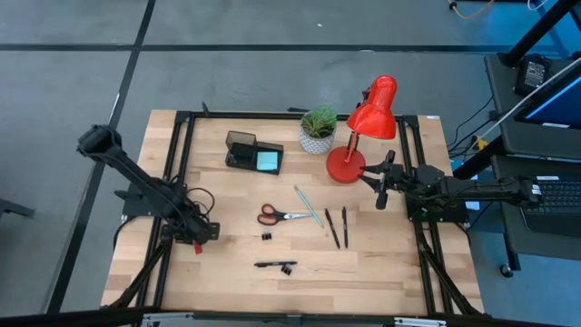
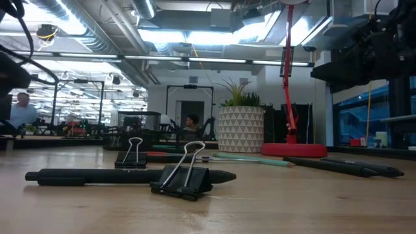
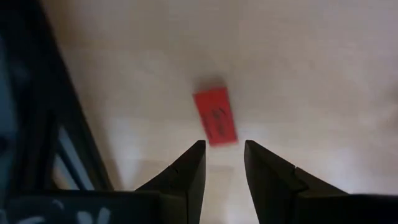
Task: Pick and place office supplies into organizer
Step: Put the red eraser into the black desk organizer
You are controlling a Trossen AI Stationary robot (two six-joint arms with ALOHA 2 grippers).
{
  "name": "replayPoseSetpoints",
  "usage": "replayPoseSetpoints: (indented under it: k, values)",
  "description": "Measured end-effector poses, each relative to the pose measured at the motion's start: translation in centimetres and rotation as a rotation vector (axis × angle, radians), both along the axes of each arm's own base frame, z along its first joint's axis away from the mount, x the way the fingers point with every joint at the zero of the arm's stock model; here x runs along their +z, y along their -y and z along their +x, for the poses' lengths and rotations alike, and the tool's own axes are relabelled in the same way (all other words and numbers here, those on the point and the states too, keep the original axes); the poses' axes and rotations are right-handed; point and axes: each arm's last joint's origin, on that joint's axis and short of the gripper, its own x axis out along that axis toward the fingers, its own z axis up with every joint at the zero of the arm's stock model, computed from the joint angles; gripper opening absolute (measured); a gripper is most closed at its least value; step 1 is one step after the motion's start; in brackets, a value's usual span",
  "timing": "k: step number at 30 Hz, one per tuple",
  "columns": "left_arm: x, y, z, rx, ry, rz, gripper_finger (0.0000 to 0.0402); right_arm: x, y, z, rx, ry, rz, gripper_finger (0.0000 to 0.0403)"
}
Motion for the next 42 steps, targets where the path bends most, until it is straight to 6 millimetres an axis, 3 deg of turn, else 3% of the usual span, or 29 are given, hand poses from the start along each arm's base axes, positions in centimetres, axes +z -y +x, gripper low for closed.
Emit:
replayPoseSetpoints:
  k: [14,30,42]
  values:
    - [-1.7,0.7,0.8,-0.014,-0.093,-0.023,0.0104,0.1,0.0,0.0,0.000,0.001,-0.018,0.0127]
    - [-2.4,0.7,1.4,-0.046,-0.005,0.095,0.0104,0.0,0.0,0.0,0.000,0.000,-0.018,0.0127]
    - [-2.4,0.7,1.5,-0.049,-0.001,0.088,0.0091,0.0,0.0,0.0,0.000,-0.006,-0.017,0.0127]
